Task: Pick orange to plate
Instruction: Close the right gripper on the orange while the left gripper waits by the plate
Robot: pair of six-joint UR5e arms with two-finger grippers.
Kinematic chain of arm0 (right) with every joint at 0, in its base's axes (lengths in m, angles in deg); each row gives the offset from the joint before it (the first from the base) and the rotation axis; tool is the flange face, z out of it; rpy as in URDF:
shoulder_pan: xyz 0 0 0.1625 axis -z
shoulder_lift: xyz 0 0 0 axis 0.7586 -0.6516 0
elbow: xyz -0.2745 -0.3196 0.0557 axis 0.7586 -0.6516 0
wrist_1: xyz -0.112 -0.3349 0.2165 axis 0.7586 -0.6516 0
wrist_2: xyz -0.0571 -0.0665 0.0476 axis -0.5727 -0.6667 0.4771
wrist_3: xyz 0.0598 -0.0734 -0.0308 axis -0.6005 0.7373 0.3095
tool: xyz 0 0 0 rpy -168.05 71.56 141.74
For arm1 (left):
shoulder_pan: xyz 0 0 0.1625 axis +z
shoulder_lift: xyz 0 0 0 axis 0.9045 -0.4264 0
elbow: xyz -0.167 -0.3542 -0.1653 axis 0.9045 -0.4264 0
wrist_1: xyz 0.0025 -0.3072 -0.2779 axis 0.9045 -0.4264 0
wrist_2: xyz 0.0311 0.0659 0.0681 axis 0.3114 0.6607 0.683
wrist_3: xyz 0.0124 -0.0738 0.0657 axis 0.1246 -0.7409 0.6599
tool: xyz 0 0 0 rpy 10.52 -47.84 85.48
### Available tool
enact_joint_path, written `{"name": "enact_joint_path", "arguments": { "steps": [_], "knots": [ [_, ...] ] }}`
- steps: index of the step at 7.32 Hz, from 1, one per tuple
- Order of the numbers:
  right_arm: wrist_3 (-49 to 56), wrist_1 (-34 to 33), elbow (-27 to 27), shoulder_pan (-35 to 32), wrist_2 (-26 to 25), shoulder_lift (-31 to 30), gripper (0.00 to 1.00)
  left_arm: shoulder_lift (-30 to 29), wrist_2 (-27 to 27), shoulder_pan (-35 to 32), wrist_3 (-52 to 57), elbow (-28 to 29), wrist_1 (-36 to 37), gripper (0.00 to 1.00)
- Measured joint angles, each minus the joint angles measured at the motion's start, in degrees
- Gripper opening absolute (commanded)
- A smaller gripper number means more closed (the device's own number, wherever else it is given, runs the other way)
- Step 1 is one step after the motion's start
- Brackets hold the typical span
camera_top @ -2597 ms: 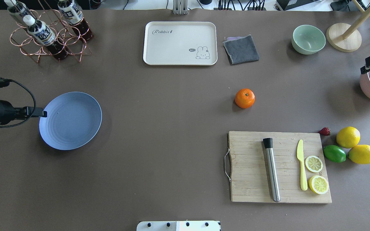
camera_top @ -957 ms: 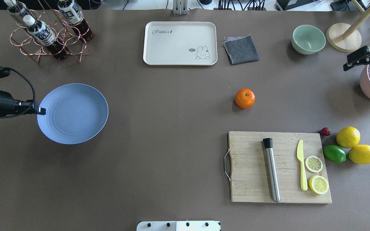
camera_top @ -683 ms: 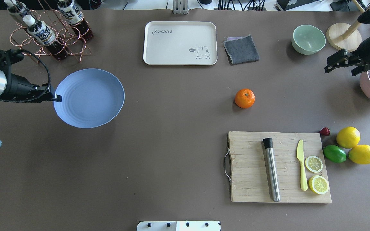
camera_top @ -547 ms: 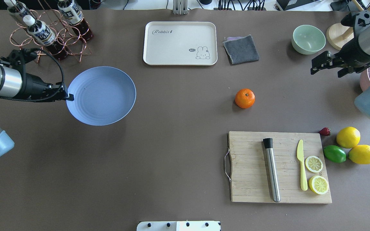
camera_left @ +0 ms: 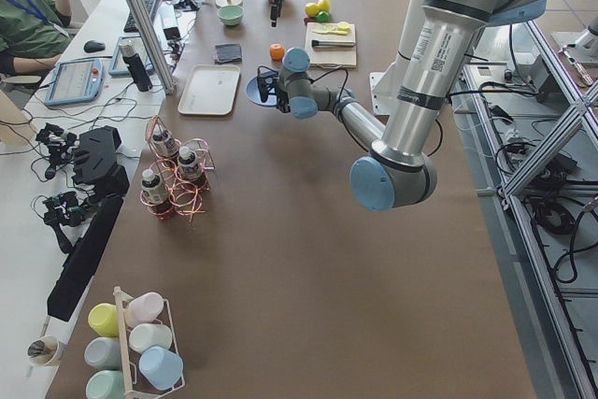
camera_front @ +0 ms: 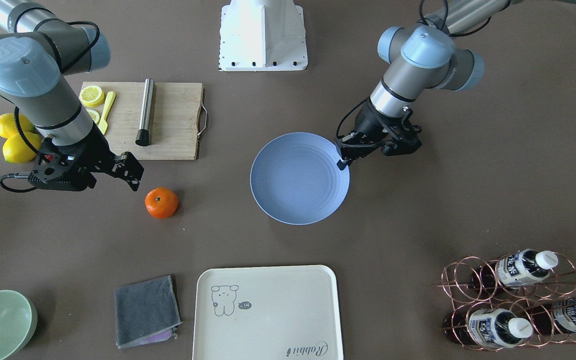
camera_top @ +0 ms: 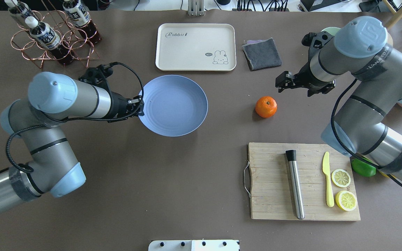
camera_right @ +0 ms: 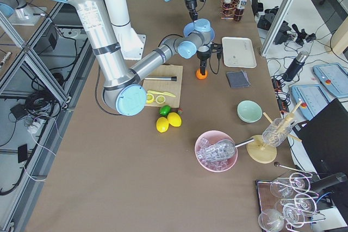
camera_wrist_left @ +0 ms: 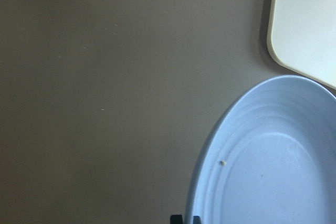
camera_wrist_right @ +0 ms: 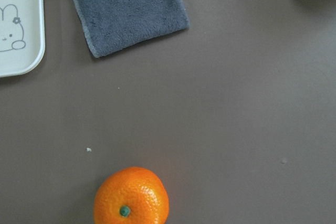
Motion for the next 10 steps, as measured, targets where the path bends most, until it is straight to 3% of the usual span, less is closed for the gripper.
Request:
{"name": "enact_joint_path", "arguments": {
  "steps": [4, 5, 10],
  "knots": [
    [-0.87, 2.13, -7.06, 2.23, -1.4, 4.67, 1.0, -3.36, 11.07, 9.56, -4.98, 1.01, 3.53, 0.04],
    [-0.92, 3.33, -8.31, 2.4, -1.66, 4.98, 1.0, -3.34, 12.53, 10.51, -5.51, 1.52, 3.41, 0.99],
    [-3.32, 4.52, -9.42, 4.83, -3.62, 5.24, 1.0, -2.61, 13.03, 8.36, -3.69, -0.27, 3.09, 0.98]
  ]
}}
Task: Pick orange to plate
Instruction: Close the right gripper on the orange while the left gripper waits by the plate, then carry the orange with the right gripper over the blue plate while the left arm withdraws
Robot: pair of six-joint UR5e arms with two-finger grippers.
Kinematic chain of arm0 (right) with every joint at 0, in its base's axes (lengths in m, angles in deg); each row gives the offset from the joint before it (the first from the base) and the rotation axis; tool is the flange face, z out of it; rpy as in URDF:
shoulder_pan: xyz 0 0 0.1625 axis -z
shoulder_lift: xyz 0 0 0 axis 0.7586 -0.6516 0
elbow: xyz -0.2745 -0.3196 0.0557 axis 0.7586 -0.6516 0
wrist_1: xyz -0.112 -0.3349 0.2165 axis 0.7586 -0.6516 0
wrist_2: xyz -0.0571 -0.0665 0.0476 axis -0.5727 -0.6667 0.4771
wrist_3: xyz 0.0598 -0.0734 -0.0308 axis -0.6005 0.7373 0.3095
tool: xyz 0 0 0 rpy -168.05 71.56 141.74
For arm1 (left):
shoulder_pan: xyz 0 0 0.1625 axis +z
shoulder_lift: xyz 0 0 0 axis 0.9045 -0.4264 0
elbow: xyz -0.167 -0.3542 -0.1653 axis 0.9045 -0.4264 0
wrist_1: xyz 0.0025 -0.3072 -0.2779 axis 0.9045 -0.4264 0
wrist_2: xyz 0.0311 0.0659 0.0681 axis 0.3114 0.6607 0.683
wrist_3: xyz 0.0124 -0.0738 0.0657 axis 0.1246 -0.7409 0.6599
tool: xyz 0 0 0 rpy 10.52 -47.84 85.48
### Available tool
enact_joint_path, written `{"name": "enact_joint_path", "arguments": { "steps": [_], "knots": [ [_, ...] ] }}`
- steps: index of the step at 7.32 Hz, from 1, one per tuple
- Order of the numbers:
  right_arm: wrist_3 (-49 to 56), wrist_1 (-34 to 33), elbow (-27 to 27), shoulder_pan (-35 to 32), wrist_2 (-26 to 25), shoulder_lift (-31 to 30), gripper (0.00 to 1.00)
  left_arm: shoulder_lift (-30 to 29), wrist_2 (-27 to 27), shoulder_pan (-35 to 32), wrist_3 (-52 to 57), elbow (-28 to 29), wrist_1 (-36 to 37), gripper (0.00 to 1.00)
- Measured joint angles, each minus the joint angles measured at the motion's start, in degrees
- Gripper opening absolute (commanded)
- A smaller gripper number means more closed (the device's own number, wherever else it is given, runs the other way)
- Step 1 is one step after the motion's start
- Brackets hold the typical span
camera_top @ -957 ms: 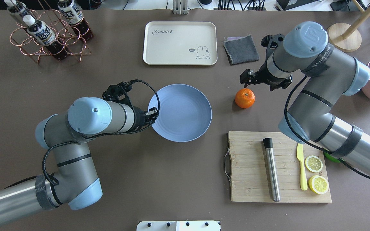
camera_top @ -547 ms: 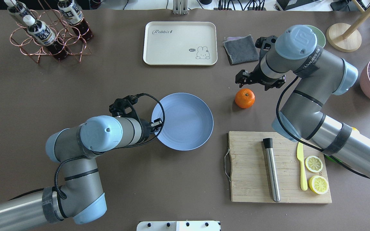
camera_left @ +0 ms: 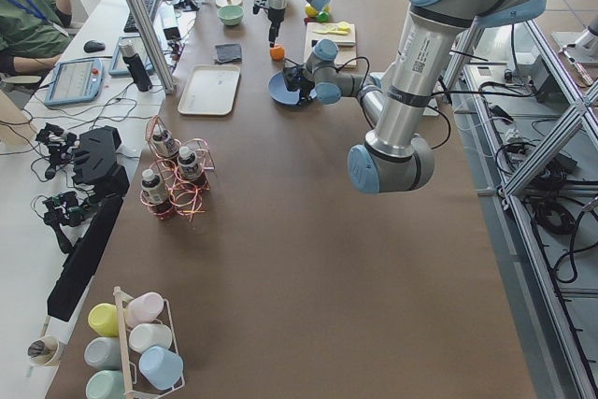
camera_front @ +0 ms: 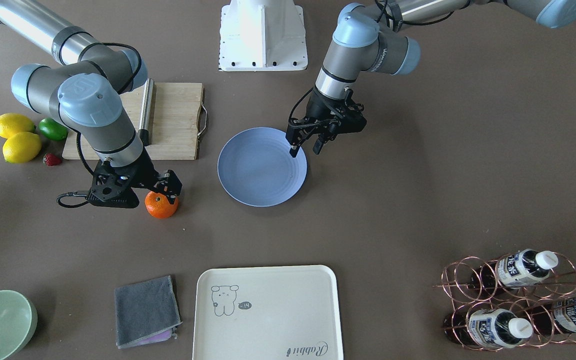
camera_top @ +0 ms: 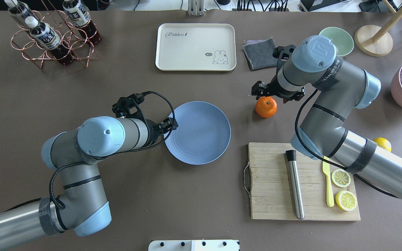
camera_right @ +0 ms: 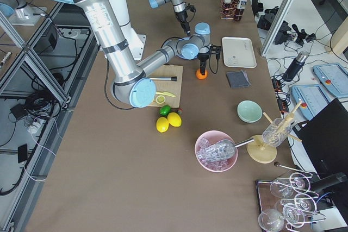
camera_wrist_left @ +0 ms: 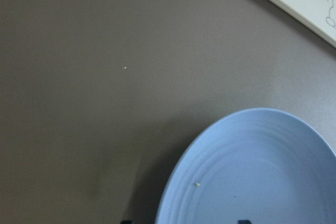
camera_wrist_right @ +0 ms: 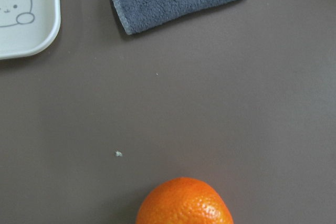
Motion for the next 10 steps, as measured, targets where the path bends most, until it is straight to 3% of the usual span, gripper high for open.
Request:
{"name": "enact_joint_path", "arguments": {
  "steps": [3, 4, 5, 6, 9, 10],
  "knots": [
    [-0.58, 1.21, -1.73, 1.91, -2.84, 0.04, 1.0, 0.2, 0.04, -0.32, 0.61, -0.35, -0.01, 0.98],
    [-0.97, 3.65, -3.49, 2.27, -3.65, 0.12, 0.89, 0.49, 0.05, -0.33, 0.66, -0.53, -0.01, 0.98],
    [-1.64, 5.8, -5.05, 2.49, -4.05, 0.31, 0.21, 0.78, 0.02, -0.44, 0.75, -0.8, 0.0, 0.98],
    [-2.81, 6.78, -5.62, 2.68, -4.19, 0.54, 0.0, 0.91, -0.02, -0.66, 0.89, -0.96, 0.0, 0.98],
    [-5.21, 7.01, -4.46, 3.71, -5.2, 1.2, 0.0, 1.09, -0.5, -2.29, 2.45, -1.63, 0.4, 0.98],
    [-5.58, 6.11, -3.89, 3.82, -5.37, 2.75, 0.0, 2.62, -1.51, -4.37, 7.61, -2.54, 0.67, 0.98]
  ]
}}
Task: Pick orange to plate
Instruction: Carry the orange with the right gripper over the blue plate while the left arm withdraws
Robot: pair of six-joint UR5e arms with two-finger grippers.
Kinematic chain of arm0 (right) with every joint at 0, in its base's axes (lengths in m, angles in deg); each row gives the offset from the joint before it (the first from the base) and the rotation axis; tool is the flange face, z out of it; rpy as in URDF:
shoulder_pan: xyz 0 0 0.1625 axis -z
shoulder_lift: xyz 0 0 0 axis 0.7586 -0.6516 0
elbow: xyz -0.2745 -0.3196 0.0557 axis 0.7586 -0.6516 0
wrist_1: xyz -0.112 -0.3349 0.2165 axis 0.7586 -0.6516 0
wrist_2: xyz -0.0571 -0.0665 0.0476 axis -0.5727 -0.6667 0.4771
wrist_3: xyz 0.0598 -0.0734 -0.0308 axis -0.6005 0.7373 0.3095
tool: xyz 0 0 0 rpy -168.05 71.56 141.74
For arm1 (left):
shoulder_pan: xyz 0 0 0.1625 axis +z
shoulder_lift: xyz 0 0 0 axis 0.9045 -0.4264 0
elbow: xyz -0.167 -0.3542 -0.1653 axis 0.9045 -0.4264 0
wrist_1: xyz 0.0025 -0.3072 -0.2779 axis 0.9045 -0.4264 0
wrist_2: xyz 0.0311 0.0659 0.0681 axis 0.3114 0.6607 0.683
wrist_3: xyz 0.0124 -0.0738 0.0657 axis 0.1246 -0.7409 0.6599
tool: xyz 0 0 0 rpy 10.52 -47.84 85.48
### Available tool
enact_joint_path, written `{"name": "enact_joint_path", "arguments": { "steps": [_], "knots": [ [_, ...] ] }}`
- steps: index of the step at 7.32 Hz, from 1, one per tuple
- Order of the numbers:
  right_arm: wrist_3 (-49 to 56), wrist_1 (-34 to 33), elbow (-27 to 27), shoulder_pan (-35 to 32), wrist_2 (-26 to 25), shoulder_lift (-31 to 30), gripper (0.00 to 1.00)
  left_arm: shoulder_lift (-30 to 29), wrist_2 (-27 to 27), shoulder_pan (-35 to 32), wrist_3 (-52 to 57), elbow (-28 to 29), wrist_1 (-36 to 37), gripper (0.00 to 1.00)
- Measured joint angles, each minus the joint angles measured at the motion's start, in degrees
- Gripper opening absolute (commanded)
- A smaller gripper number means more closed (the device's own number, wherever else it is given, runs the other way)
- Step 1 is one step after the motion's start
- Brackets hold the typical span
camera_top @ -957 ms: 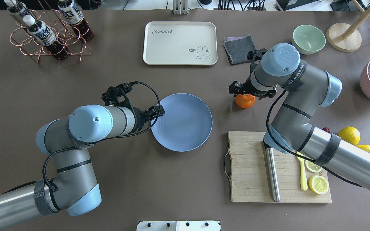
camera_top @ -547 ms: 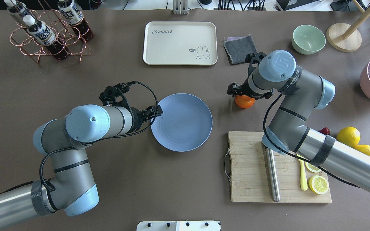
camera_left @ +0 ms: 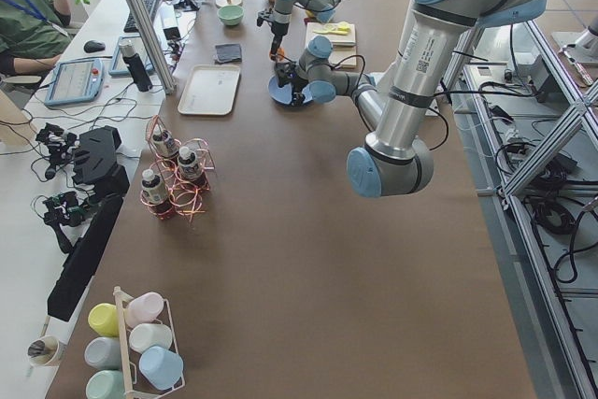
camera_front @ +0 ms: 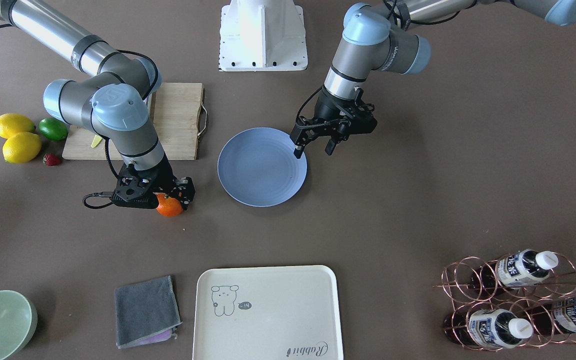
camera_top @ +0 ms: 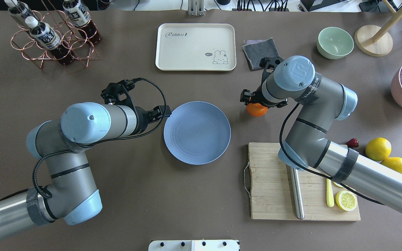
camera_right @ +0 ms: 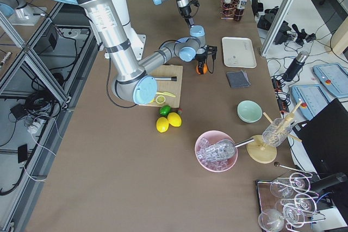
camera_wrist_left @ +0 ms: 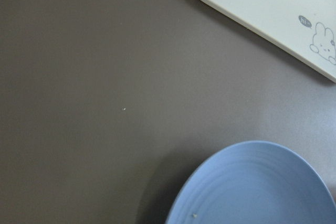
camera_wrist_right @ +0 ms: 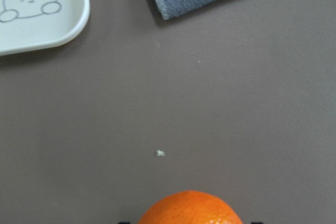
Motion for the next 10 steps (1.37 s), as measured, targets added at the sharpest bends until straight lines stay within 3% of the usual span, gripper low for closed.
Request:
{"name": "enact_joint_path", "arguments": {
  "steps": [3, 7, 8, 10],
  "knots": [
    [-1.23, -6.35, 0.25, 1.41, -0.58, 7.86, 0.0, 7.25, -1.57, -7.7, 16.48, -3.08, -0.44, 0.98],
    [-4.09, -9.11, -0.54, 7.06, -5.92, 13.02, 0.0, 17.6, -3.29, -16.41, 24.64, -6.47, -3.63, 0.98],
    [-4.21, -9.48, -0.7, 8.12, -6.9, 13.65, 0.0, 20.13, -7.87, -19.78, 26.82, -6.3, -5.36, 0.98],
    [-4.27, -9.71, -1.11, 9.6, -8.23, 14.23, 0.0, 24.86, -22.42, -28.74, 39.68, -4.75, -6.37, 0.98]
  ]
}}
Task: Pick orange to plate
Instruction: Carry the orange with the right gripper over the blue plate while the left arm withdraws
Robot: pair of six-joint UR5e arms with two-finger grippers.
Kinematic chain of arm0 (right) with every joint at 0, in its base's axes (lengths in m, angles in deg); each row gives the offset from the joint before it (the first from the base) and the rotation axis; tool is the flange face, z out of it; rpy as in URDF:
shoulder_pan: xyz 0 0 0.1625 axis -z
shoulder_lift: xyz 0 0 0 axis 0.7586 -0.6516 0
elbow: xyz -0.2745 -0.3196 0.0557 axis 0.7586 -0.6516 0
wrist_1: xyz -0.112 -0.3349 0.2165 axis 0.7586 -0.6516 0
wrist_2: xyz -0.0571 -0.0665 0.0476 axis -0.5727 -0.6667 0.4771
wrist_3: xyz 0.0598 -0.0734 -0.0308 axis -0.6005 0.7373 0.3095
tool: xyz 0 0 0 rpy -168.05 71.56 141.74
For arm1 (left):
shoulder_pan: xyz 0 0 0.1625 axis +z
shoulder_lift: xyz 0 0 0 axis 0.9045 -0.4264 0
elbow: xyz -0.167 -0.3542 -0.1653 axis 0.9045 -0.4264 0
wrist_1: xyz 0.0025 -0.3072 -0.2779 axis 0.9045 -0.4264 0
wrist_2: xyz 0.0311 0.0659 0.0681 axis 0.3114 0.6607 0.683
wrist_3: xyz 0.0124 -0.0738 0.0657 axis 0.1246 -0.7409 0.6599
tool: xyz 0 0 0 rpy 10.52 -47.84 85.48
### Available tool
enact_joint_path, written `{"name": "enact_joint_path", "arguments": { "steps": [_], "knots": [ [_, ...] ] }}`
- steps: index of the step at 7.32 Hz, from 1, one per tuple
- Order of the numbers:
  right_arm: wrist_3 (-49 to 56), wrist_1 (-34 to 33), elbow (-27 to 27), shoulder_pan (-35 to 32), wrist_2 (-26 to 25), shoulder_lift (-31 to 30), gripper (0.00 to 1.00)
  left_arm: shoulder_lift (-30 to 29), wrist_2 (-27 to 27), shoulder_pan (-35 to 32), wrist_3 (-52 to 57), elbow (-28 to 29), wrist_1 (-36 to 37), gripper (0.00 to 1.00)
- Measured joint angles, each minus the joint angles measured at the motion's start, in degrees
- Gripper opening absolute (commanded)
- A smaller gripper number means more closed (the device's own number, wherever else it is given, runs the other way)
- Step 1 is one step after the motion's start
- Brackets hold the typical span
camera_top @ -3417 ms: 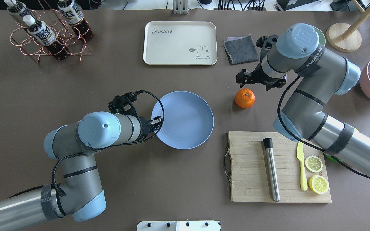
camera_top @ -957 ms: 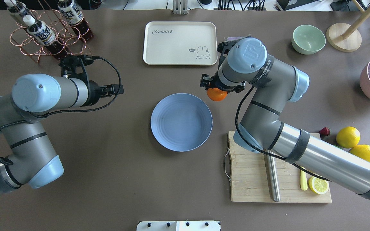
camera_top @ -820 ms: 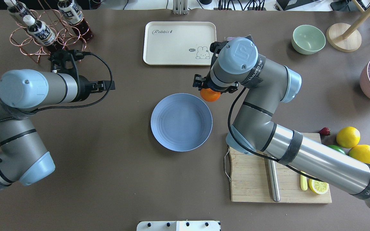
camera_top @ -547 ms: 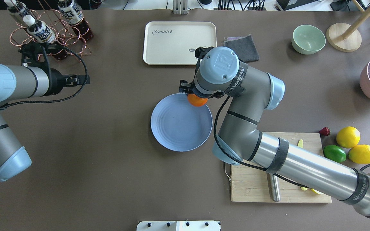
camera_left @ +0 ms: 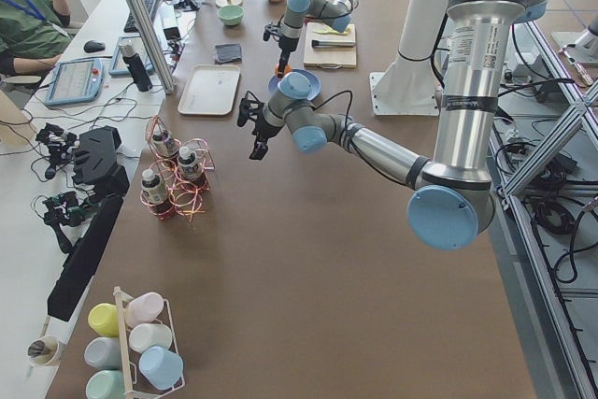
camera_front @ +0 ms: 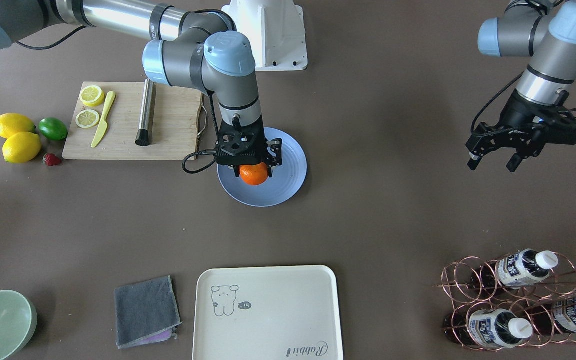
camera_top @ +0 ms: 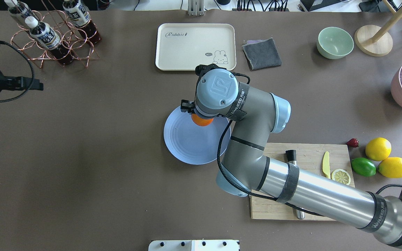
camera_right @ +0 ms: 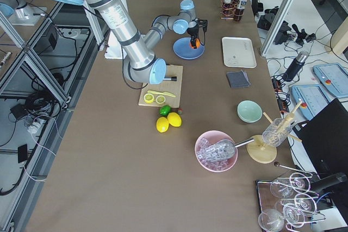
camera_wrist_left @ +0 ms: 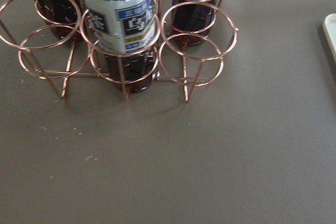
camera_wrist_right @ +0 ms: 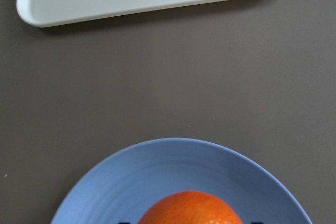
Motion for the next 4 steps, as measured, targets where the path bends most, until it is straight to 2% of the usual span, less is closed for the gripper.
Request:
{"name": "enact_joint_path", "arguments": {
  "steps": [1, 3, 4],
  "knots": [
    [-0.01, -0.01, -0.81, 0.96, -0.98, 0.53, 0.0, 2.0, -4.38, -3.8, 7.1, 1.17, -0.09, 0.98],
    [0.01, 0.01, -2.88, 3.05, -2.61, 1.25, 0.0, 4.97, -7.06, -8.4, 17.77, 2.38, -0.04, 0.98],
    [0.07, -0.23, -3.53, 3.96, -3.22, 1.15, 0.0, 5.6, -7.57, -9.36, 19.72, 2.69, -0.03, 0.98]
  ]
}}
